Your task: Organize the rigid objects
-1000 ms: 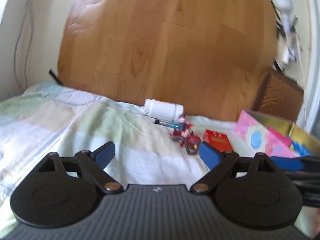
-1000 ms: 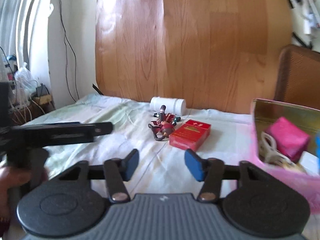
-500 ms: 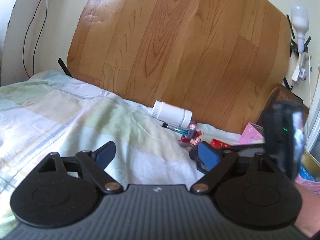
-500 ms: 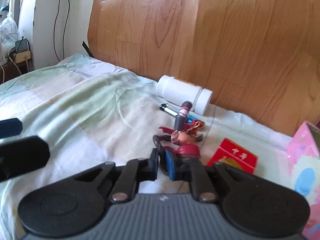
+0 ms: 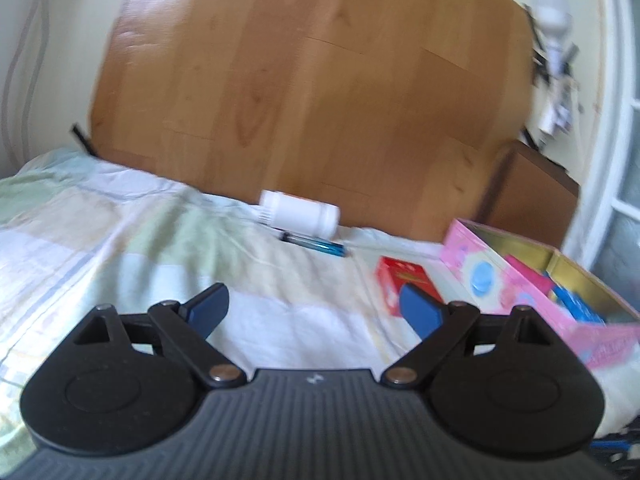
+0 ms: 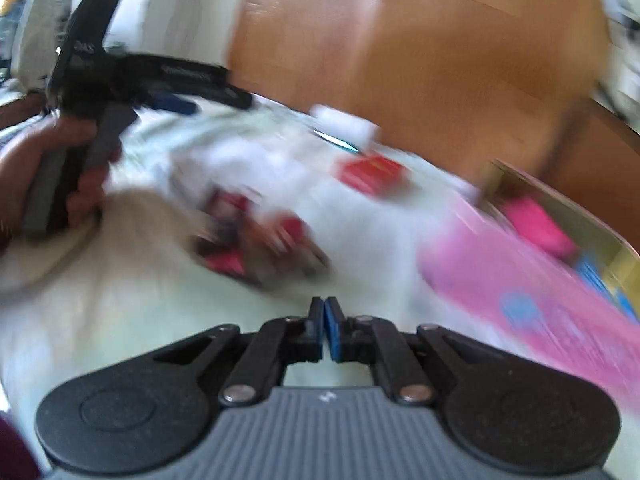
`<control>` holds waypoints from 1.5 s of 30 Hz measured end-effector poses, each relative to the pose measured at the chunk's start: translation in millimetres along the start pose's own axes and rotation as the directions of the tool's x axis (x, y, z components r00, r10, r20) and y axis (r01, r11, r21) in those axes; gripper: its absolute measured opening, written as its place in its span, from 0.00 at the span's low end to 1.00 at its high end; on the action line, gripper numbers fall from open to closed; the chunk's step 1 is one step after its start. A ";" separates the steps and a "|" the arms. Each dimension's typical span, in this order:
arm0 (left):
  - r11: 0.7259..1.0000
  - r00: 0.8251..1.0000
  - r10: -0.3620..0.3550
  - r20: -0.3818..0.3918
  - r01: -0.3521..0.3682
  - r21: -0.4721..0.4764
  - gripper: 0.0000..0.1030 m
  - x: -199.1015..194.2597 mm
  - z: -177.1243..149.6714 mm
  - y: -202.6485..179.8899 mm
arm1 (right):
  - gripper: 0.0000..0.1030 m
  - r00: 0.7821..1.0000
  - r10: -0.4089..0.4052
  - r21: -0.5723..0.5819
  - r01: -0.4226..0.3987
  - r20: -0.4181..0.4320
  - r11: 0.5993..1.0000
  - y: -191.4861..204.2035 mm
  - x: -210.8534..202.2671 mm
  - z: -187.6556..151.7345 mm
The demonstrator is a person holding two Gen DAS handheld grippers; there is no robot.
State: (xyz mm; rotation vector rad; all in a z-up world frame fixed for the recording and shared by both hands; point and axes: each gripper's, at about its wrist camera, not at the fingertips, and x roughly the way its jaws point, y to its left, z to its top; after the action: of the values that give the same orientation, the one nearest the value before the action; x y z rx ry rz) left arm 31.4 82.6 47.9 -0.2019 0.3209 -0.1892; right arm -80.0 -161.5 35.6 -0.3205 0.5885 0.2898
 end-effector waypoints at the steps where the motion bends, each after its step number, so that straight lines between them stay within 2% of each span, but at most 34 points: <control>1: 1.000 1.000 -0.012 -0.006 0.012 0.016 0.91 -1.0 -0.9 -3.3 | 0.08 1.000 -0.006 0.034 0.006 0.007 0.999 -7.0 -12.6 -8.9; 4: 0.997 0.997 -0.070 -0.026 0.070 0.012 0.91 -9.0 -3.9 -11.0 | 0.13 0.999 -0.024 0.157 0.020 0.028 0.987 -25.2 -39.7 -28.5; 6: 0.993 0.992 -0.118 -0.041 0.118 -0.012 0.91 -17.6 -8.6 -15.0 | 0.22 0.999 -0.020 0.239 0.008 0.048 0.971 -35.9 -45.2 -35.1; 9: 0.987 0.984 -0.161 -0.082 0.160 -0.023 0.91 -29.2 -17.8 -23.8 | 0.24 0.996 0.034 0.315 -0.058 0.083 0.947 -47.8 -42.3 -33.5; 12: 0.981 0.978 -0.195 -0.079 0.193 -0.023 0.91 -47.7 -22.4 -28.5 | 0.29 0.988 0.094 0.322 -0.130 0.124 0.938 -45.4 -38.2 -24.1; 16: 0.951 0.950 -0.308 -0.056 0.306 -0.048 0.93 -73.0 -25.2 -26.1 | 0.31 0.973 0.167 0.316 -0.210 0.158 0.925 -37.6 -25.0 -6.9; 19: 0.927 0.925 -0.374 -0.067 0.375 -0.009 0.94 -84.1 -29.7 -33.7 | 0.31 0.972 0.176 0.318 -0.218 0.155 0.923 -32.3 -16.2 4.4; 21: 0.912 0.909 -0.406 -0.098 0.410 0.024 0.94 -84.2 -33.7 -43.4 | 0.31 0.964 0.210 0.336 -0.254 0.160 0.907 -32.9 -7.1 12.1; 24: 0.904 0.900 -0.410 -0.146 0.422 0.064 0.94 -74.1 -39.3 -58.1 | 0.31 0.951 0.267 0.358 -0.307 0.157 0.882 -31.6 8.3 19.8; 28: 0.908 0.892 -0.400 -0.212 0.417 0.040 0.96 -53.9 -41.4 -64.3 | 0.33 0.947 0.295 0.395 -0.323 0.130 0.860 -32.5 24.4 20.6; 30: 0.913 0.889 -0.395 -0.233 0.408 0.007 0.96 -45.3 -42.1 -62.9 | 0.37 0.936 0.324 0.444 -0.352 0.140 0.824 -39.4 30.2 19.5; 32: 0.907 0.879 -0.416 -0.232 0.418 -0.040 0.95 -40.1 -42.0 -58.0 | 0.37 0.926 0.346 0.493 -0.373 0.148 0.787 -46.2 36.4 17.8; 34: 0.898 0.867 -0.439 -0.236 0.433 -0.080 0.89 -36.6 -42.3 -53.7 | 0.39 0.921 0.363 0.528 -0.381 0.143 0.759 -49.3 42.9 15.4; 35: 0.892 0.857 -0.452 -0.246 0.442 -0.095 0.85 -34.5 -43.1 -52.6 | 0.37 0.918 0.372 0.539 -0.386 0.140 0.749 -49.9 45.7 13.8; 36: 0.884 0.845 -0.466 -0.264 0.454 -0.109 0.77 -31.4 -44.5 -52.6 | 0.31 0.914 0.382 0.537 -0.392 0.135 0.747 -49.5 47.5 13.1; 37: 0.884 0.839 -0.467 -0.278 0.453 -0.116 0.70 -29.4 -45.7 -53.2 | 0.23 0.910 0.394 0.528 -0.399 0.128 0.750 -47.7 47.3 13.8; 38: 0.882 0.833 -0.471 -0.289 0.456 -0.121 0.66 -28.3 -46.4 -54.1 | 0.15 0.905 0.409 0.518 -0.406 0.116 0.753 -45.5 47.4 15.1; 40: 0.882 0.834 -0.469 -0.291 0.460 -0.104 0.62 -30.5 -47.1 -58.1 | 0.15 0.916 0.384 0.500 -0.389 0.119 0.774 -43.2 41.4 14.0; 42: 0.873 0.829 -0.485 -0.278 0.479 -0.096 0.62 -33.3 -47.7 -63.3 | 0.15 0.922 0.362 0.503 -0.380 0.138 0.776 -45.1 31.2 8.2; 45: 0.853 0.807 -0.516 -0.287 0.515 -0.086 0.62 -32.5 -50.9 -79.1 | 0.15 0.939 0.308 0.505 -0.341 0.151 0.792 -50.1 12.2 -4.2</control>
State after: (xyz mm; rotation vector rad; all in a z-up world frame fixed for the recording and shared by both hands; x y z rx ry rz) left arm -27.6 5.0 28.0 -0.2629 0.5677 -0.7693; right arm -54.6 -206.6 35.8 0.3298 0.6384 0.4551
